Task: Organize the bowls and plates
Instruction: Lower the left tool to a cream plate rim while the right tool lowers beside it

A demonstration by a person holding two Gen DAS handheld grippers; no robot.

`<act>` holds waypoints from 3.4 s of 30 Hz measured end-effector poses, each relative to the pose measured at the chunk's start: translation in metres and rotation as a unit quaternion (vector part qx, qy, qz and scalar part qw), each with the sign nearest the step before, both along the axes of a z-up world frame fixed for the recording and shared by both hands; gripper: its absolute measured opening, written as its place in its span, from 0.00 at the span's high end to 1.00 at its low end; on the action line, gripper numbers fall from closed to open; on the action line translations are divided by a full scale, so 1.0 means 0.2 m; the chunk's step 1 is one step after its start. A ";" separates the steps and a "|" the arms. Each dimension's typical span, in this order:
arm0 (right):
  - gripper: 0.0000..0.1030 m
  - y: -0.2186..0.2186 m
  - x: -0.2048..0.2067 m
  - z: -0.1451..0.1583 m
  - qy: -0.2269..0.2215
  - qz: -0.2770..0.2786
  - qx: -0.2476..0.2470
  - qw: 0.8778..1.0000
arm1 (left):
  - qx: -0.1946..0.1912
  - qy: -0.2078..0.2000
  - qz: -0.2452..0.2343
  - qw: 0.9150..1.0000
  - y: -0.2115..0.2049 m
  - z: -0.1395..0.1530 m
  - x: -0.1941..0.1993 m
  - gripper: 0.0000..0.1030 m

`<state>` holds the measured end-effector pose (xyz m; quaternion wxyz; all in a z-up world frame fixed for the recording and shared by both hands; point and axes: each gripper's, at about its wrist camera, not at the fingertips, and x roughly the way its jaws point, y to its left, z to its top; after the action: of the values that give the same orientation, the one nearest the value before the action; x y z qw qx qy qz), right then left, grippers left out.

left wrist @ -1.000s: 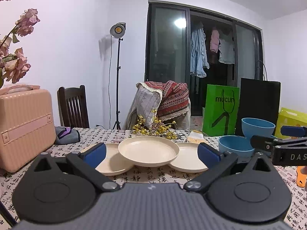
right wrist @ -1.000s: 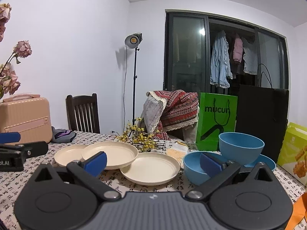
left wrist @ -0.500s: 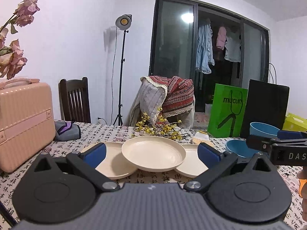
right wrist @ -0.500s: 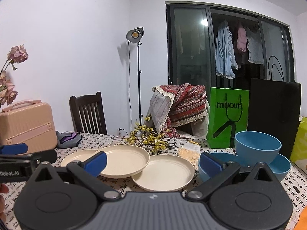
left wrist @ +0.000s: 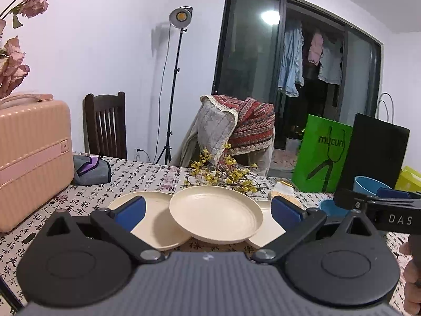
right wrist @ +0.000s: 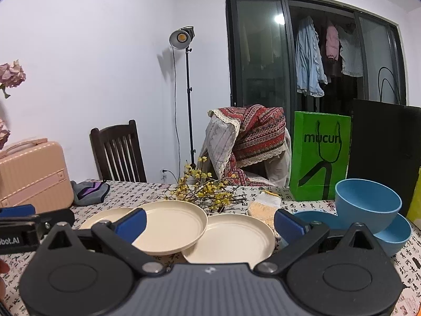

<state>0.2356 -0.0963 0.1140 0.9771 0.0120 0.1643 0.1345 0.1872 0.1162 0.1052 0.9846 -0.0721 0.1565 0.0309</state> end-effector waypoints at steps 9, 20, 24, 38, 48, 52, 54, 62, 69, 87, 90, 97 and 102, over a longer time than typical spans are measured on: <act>0.00 0.03 0.19 0.01 0.017 -0.006 0.020 1.000 | -0.015 0.007 0.016 1.000 0.06 0.05 0.15 0.00; 0.00 0.08 0.44 -0.01 0.031 -0.019 0.053 0.998 | -0.048 0.009 0.037 0.998 0.14 0.10 0.35 0.00; 0.00 0.09 0.52 -0.01 0.027 -0.033 0.061 0.997 | -0.048 0.014 0.050 0.997 0.15 0.10 0.43 0.00; 0.00 0.20 0.79 -0.04 0.030 -0.041 0.077 0.996 | -0.077 0.016 0.089 0.993 0.28 0.04 0.71 0.00; 0.00 0.32 0.93 -0.14 0.029 -0.020 0.074 0.997 | -0.085 0.030 0.095 0.991 0.37 -0.08 0.84 0.00; 0.00 0.31 0.92 -0.19 0.010 -0.016 0.081 0.997 | -0.077 0.031 0.092 0.992 0.36 -0.11 0.87 0.00; 0.00 0.31 0.93 -0.22 0.013 -0.017 0.084 0.996 | -0.075 0.031 0.092 0.992 0.36 -0.12 0.87 0.00; 0.00 0.26 0.96 -0.26 0.028 -0.018 0.091 0.995 | -0.064 0.044 0.089 0.993 0.35 -0.17 0.91 0.00; 0.00 0.24 1.00 -0.30 0.047 0.003 0.091 0.995 | -0.061 0.067 0.085 0.992 0.36 -0.23 0.96 0.00; 0.00 0.25 1.09 -0.42 0.089 0.012 0.094 0.992 | -0.044 0.099 0.094 0.990 0.36 -0.35 1.04 0.00; 0.00 0.24 1.10 -0.44 0.094 0.015 0.101 0.990 | -0.053 0.103 0.095 0.989 0.38 -0.36 1.05 0.00; 0.00 0.21 1.12 -0.48 0.103 0.016 0.124 0.987 | -0.069 0.114 0.101 0.986 0.41 -0.39 1.06 0.00; 0.00 0.20 1.14 -0.50 0.106 0.021 0.132 0.985 | -0.080 0.124 0.102 0.984 0.43 -0.41 1.07 0.00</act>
<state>0.4627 -0.0563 0.0139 0.9410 0.1512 0.2483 0.1730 0.4013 0.2025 0.0228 0.9402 -0.1621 0.2712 0.1270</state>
